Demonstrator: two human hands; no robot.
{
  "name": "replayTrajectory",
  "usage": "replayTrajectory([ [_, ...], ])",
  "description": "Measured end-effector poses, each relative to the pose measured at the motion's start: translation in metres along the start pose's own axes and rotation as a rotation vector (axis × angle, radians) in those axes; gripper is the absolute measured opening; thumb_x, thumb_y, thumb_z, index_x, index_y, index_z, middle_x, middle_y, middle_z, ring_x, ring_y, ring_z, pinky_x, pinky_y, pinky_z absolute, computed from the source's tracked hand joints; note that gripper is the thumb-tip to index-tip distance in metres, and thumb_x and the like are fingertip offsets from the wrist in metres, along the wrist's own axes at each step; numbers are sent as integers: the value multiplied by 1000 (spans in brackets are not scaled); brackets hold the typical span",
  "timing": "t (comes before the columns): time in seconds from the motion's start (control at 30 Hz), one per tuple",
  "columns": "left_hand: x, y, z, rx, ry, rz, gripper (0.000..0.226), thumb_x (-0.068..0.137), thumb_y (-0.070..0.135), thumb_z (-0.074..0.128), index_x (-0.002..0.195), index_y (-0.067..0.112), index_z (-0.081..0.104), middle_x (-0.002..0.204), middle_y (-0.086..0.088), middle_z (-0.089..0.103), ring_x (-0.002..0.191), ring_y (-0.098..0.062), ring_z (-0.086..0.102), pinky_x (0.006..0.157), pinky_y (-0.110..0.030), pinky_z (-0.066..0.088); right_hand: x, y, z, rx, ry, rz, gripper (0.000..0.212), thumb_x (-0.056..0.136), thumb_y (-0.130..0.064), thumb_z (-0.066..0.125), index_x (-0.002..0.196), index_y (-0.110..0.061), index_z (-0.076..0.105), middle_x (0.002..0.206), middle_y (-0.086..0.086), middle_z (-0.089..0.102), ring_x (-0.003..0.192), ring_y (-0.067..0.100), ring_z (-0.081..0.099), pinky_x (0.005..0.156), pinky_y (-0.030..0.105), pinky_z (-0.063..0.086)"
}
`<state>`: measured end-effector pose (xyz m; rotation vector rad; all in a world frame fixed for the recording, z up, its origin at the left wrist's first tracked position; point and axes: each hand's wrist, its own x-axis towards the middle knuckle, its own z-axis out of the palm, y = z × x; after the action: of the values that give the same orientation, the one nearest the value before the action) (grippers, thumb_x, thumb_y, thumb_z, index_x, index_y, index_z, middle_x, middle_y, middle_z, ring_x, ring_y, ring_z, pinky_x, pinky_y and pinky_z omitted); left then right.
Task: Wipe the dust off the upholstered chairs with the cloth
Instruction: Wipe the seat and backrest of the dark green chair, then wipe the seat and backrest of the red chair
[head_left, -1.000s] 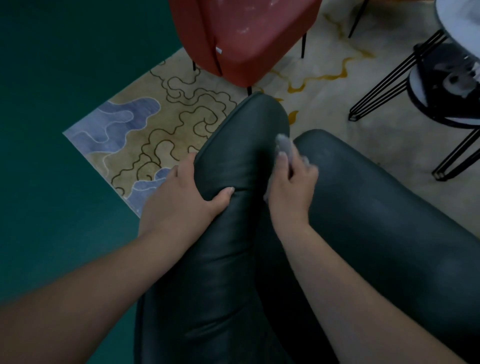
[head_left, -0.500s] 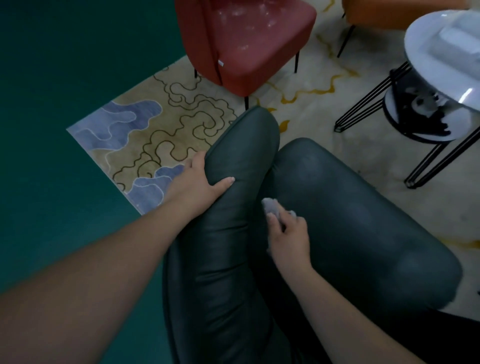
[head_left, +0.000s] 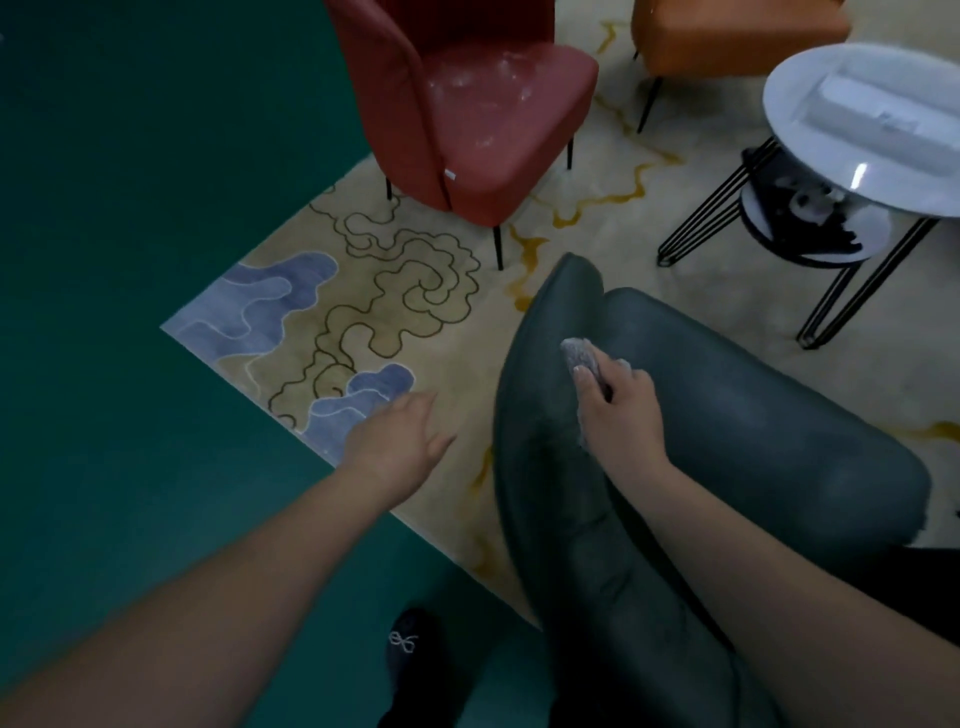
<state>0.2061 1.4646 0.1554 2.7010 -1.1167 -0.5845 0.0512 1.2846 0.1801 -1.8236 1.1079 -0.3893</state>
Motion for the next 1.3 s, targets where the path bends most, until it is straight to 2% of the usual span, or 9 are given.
replayTrajectory([
  [0.07,-8,-23,-23,82,8,58,64,93,53,43,147,22,28,147,-3,40,131,-24,39,98,-38,39,-6,-28,24,-4,16,-26,37,98,-36,45,134,-35,50,109,6,47,83,8,53,58,7,42],
  [0.17,-14,-54,-58,125,47,114,62,94,51,42,146,20,29,148,-2,39,133,-22,35,105,-37,33,-12,-66,60,-37,12,-54,36,98,-38,43,133,-32,51,106,7,46,82,13,54,62,16,48],
  [0.27,-15,-83,-84,206,80,190,60,94,51,41,144,21,31,146,0,40,133,-20,34,106,-36,30,-14,-95,89,-103,0,-102,35,98,-38,43,123,-19,57,105,13,49,75,11,48,50,6,39],
  [0.37,-9,-108,-100,254,71,211,60,94,52,39,145,22,29,148,2,37,137,-19,29,109,-36,25,-8,-116,107,-168,-9,-147,35,99,-37,41,130,-27,53,102,8,48,76,4,43,51,0,35],
  [0.5,13,-132,-112,301,48,227,59,95,54,38,144,22,31,148,3,37,137,-19,28,109,-35,22,17,-134,121,-224,-27,-142,34,99,-40,38,129,-30,51,105,5,47,77,6,47,46,9,37],
  [0.73,112,-161,-151,376,-21,233,64,96,54,32,150,21,20,156,2,23,143,-20,17,116,-39,10,105,-166,159,-192,-24,-95,36,99,-43,39,134,-41,44,104,-1,42,77,8,48,44,3,39],
  [0.87,172,-173,-179,432,-53,225,65,97,54,30,150,20,19,158,1,19,144,-20,14,116,-40,9,165,-198,177,-199,-52,-53,38,98,-46,38,136,-43,41,112,0,40,85,18,56,66,29,56],
  [0.97,206,-177,-193,444,-56,231,65,96,54,31,151,20,18,158,0,20,145,-20,15,116,-40,9,200,-214,182,-132,-69,-45,38,98,-43,42,136,-42,42,109,-1,38,77,20,57,49,22,48],
  [1.3,346,-166,-233,377,-73,334,67,96,52,35,152,20,16,159,1,15,145,-20,11,118,-40,8,312,-231,183,-38,53,79,38,97,-39,46,135,-36,49,116,4,38,78,23,57,35,11,39],
])
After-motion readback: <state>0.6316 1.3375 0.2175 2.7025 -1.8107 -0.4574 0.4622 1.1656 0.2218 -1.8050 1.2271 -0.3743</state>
